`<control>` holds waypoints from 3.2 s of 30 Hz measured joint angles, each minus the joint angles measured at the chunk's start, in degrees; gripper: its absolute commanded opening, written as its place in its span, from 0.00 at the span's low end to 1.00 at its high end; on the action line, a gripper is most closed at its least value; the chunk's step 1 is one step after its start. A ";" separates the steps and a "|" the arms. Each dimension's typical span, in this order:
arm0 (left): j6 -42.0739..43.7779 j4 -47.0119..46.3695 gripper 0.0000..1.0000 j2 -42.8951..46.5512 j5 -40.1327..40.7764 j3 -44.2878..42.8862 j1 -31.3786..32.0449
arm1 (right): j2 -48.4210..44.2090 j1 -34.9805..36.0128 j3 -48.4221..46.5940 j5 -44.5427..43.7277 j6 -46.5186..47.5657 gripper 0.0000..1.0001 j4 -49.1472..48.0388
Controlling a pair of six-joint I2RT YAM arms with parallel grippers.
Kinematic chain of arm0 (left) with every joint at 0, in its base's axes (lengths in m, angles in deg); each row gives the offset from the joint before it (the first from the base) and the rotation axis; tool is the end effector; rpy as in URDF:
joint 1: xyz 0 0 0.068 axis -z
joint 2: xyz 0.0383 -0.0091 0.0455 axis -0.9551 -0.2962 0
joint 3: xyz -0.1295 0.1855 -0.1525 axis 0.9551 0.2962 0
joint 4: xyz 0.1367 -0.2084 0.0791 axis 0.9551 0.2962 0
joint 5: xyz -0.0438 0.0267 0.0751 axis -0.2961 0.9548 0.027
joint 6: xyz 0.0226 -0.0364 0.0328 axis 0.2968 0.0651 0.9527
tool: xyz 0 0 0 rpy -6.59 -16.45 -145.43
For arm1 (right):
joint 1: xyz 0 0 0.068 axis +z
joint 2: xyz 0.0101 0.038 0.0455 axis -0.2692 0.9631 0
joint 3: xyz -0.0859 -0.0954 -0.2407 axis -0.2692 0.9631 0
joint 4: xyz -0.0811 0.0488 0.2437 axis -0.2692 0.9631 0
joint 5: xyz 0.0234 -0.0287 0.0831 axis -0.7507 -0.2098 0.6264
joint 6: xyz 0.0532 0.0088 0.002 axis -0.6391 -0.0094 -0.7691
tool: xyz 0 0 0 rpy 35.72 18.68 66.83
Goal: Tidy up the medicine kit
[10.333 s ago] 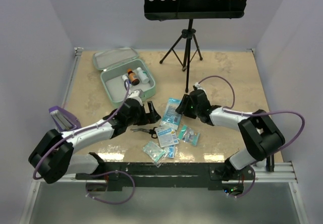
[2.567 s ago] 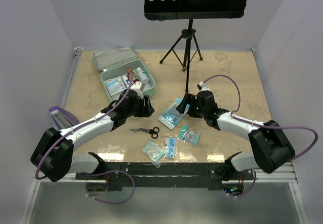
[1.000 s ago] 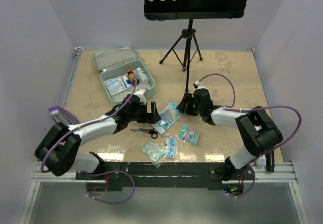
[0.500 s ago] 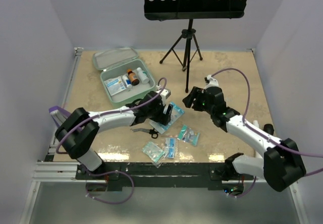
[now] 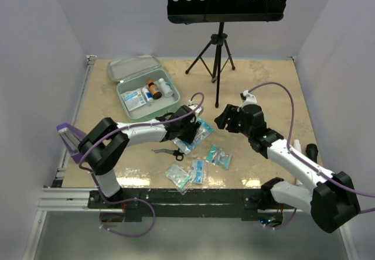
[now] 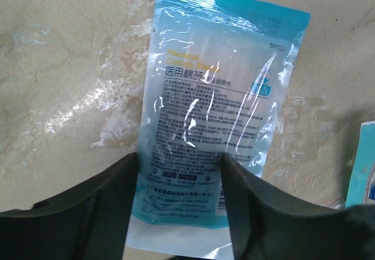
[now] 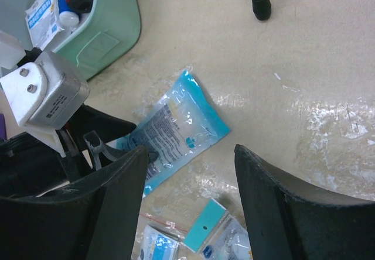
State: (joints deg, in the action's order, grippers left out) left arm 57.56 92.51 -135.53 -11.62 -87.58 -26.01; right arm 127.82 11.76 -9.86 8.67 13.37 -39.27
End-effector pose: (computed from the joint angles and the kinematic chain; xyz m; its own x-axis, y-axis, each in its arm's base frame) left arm 0.2449 -0.2549 0.1621 -0.7091 0.3468 -0.6139 0.5016 0.8600 -0.0936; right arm 0.2127 0.1096 0.2392 -0.5939 0.3397 -0.7293 -0.1328 0.8527 0.5053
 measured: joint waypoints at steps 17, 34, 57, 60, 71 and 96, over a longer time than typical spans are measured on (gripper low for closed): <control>0.37 3.19 0.19 6.23 1.64 0.11 0.42 | -1.44 0.00 0.17 0.17 0.17 0.65 0.96; 9.46 6.75 0.23 19.34 9.81 -7.80 -18.21 | -3.21 0.00 0.15 0.50 0.85 0.66 1.29; 35.34 -4.46 0.27 8.87 -8.79 -4.02 -28.30 | -6.12 0.00 0.15 1.95 3.21 0.66 1.25; 36.89 -4.59 0.27 8.90 -8.07 -3.19 -28.30 | -6.10 0.00 0.15 1.97 3.30 0.66 1.22; 38.36 -5.18 0.29 8.90 -6.62 0.42 -28.30 | -6.10 0.00 0.15 2.51 3.72 0.66 1.22; 32.22 -2.91 0.90 14.12 -3.82 -0.11 -25.99 | -6.21 0.00 0.15 3.23 4.28 0.68 0.98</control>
State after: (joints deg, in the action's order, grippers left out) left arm 89.78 89.60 -121.41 -15.45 -87.69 -52.00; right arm 121.61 11.76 -9.71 11.90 17.65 -38.29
